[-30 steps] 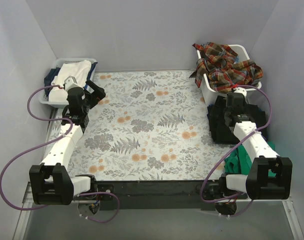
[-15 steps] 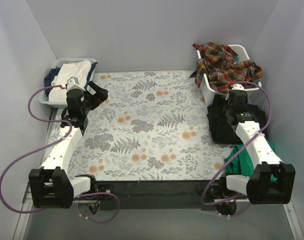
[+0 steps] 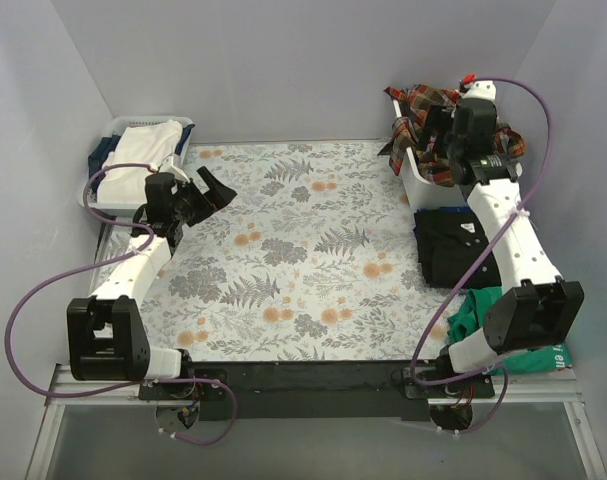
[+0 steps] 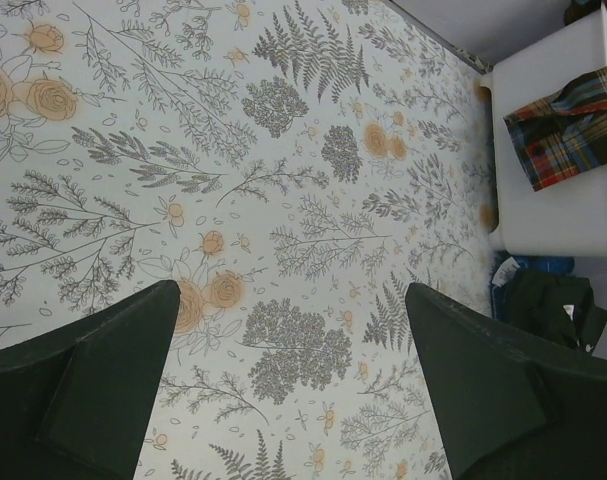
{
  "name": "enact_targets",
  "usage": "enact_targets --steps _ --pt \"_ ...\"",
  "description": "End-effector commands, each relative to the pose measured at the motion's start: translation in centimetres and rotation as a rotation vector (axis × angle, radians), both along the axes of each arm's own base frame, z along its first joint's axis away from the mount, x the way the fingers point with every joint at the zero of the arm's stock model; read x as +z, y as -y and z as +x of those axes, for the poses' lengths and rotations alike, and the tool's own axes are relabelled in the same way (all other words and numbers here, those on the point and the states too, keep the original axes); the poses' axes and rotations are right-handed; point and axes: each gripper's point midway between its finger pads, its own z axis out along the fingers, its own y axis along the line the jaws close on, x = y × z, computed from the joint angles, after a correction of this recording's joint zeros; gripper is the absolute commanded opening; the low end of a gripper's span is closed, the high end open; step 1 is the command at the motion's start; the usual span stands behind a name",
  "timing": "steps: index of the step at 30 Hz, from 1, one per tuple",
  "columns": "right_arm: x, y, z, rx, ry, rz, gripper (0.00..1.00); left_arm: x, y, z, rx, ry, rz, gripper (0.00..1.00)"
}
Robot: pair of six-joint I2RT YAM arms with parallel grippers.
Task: Fold and stack the long sleeve shirts
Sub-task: Grab the shirt from the pile
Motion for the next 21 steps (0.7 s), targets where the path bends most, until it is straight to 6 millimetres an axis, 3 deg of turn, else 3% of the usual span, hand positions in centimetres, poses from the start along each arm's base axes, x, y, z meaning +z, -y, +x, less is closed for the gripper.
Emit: enact_targets --steps 1,3,4,6,7,11,16,19,20,21 --pt "-0.2 2.1 3.6 -0.152 -0.020 -0.047 0.92 3.5 -0.1 -0.1 -0.036 0.097 0.041 0.98" --pt "-0.4 2.7 4.8 -0.201 -0.025 -0.060 0.91 3.5 -0.3 -0.4 -0.037 0.098 0.062 0.98" --pt "-2.3 2.8 5.8 -0.217 -0.067 -0.067 0.91 3.6 -0.5 -0.4 -0.029 0.101 0.071 0.98" --pt "-3.0 3.4 6.5 -0.260 -0.094 -0.077 0.91 3.5 -0.8 -0.7 -0.021 0.096 0.086 0.98" --pt "-4.6 3.4 7.1 -0.280 -0.129 -0.068 0.91 3.8 -0.9 -0.9 -0.018 0.103 0.090 0.98" --pt "-7.1 4.2 7.3 -0.331 -0.200 -0.046 0.91 3.1 -1.3 -1.4 0.001 0.081 0.106 0.98" --pt "-10.2 5.6 6.3 -0.422 -0.314 -0.094 0.91 2.6 -1.4 -1.6 0.005 0.069 0.118 0.98" --pt "-11.6 6.2 5.3 -0.452 -0.370 -0.112 0.72 2.4 -1.5 -1.6 0.006 0.065 0.123 0.98" --pt "-11.8 6.4 5.0 -0.465 -0.381 -0.119 0.53 2.4 -1.6 -1.5 0.008 0.065 0.125 0.98" --pt "-11.8 6.4 4.8 -0.472 -0.382 -0.113 0.44 2.4 -1.5 -1.5 0.006 0.066 0.126 0.97"
